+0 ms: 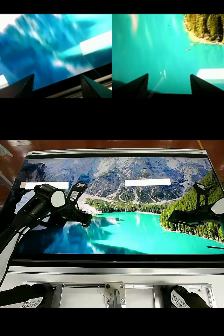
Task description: Fold the shirts.
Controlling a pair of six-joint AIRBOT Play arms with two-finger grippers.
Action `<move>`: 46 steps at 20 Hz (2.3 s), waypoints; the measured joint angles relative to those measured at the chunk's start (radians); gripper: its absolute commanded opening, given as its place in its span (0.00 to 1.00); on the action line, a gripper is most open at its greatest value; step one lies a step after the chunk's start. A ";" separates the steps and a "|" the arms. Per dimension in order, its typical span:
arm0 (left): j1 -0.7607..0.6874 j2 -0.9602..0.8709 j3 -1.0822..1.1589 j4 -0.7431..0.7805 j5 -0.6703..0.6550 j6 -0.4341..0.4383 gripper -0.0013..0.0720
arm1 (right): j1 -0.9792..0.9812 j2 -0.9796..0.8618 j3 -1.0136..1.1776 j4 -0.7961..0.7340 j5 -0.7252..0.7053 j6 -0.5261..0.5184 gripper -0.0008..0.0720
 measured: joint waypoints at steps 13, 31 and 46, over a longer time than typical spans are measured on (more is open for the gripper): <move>0.214 -0.018 0.016 0.224 0.254 -0.023 0.97 | 0.002 0.000 0.000 0.304 0.096 0.000 0.89; 0.819 -0.483 0.289 0.126 0.441 0.109 0.41 | 0.107 0.000 0.000 0.342 0.031 0.130 0.89; 0.642 -0.171 0.391 -0.266 0.233 0.194 0.07 | 0.174 0.000 0.018 0.213 0.003 0.095 0.89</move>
